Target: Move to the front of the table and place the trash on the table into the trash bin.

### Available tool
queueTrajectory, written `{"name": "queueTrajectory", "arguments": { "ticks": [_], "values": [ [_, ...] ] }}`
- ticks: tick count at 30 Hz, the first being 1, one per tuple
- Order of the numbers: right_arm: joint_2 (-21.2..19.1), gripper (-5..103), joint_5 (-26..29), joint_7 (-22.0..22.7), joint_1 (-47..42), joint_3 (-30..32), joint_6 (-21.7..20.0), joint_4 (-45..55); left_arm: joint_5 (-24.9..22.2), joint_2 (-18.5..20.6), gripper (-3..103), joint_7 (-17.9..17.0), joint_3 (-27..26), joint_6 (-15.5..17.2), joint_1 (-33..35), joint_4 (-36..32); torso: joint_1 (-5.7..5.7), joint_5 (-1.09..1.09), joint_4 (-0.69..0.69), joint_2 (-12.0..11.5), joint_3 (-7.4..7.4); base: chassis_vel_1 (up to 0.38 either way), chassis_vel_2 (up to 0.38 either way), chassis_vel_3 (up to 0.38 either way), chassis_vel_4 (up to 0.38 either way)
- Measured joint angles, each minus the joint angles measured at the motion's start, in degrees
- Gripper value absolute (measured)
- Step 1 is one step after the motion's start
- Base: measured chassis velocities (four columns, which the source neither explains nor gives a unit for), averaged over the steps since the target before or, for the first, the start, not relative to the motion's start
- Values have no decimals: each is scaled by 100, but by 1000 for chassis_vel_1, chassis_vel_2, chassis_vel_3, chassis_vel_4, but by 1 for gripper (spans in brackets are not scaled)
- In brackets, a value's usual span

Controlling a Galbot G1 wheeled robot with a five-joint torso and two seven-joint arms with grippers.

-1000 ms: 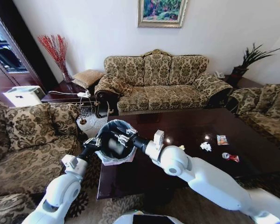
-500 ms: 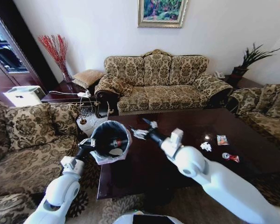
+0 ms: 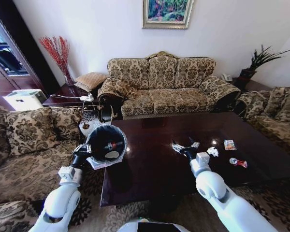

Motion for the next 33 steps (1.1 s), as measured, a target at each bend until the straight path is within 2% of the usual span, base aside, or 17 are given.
{"name": "queueTrajectory", "arguments": {
  "ticks": [12, 22, 29, 33],
  "values": [
    [233, 100, -127, -75, -72, 100, 44, 3, -53, -33, 3, 36, -15, 119, 79, -145, 0, 1, -1, 0, 0, -137, -146, 168, 159],
    [216, 100, -129, -140, -61, 28, 44, -6, -40, -100, 3, 34, 0, 124, 109, -189, 1, -1, 0, 0, 0, -258, -253, 349, 354],
    [265, 100, -4, -99, -60, -52, 15, -23, 20, -119, 3, 39, 27, 20, 136, -193, 0, 0, -2, 0, 0, -207, -216, 365, 381],
    [438, 100, 74, -123, -18, -125, 46, -340, 69, -118, 3, 58, 71, -57, 149, -194, 1, 6, 0, 0, 0, -40, -54, 148, 97]
  ]
}}
